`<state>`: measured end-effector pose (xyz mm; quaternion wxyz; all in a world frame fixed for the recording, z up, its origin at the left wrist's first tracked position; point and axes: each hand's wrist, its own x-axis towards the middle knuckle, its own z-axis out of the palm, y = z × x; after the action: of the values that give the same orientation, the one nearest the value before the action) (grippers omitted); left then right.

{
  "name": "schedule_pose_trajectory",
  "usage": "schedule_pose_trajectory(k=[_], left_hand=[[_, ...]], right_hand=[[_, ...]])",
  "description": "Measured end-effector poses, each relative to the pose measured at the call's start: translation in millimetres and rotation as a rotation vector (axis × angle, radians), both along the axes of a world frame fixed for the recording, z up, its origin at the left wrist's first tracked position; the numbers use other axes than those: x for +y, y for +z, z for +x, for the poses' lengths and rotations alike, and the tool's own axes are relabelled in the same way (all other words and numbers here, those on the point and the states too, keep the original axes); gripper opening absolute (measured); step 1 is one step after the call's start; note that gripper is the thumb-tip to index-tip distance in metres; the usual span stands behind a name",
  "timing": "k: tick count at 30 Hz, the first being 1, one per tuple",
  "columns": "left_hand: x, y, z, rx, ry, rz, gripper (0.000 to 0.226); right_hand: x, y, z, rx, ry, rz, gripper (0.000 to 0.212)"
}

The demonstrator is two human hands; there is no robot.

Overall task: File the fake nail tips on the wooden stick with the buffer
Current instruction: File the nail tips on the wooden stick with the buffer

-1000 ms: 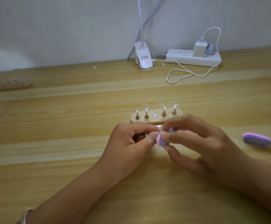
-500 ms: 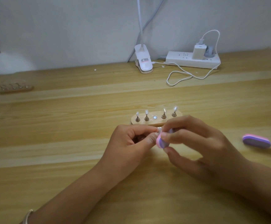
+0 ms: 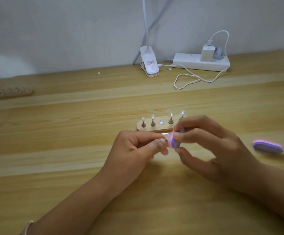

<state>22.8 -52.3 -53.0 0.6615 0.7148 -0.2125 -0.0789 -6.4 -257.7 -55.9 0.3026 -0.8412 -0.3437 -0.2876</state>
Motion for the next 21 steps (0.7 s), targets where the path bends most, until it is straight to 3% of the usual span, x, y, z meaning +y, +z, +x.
schedule_pose_trajectory(k=[12, 17, 21], left_hand=[[1.5, 0.8, -0.1, 0.014, -0.063, 0.016, 0.017], [2.9, 1.0, -1.0, -0.015, -0.092, 0.019, 0.017], [3.8, 2.3, -1.1, -0.003, -0.080, 0.016, 0.016]], right_hand=[[-4.9, 2.2, 2.0, -0.006, -0.024, 0.030, 0.016], [-2.0, 0.6, -0.4, -0.101, -0.006, -0.090, 0.016], [-5.0, 1.9, 1.5, -0.058, -0.027, -0.016, 0.015]])
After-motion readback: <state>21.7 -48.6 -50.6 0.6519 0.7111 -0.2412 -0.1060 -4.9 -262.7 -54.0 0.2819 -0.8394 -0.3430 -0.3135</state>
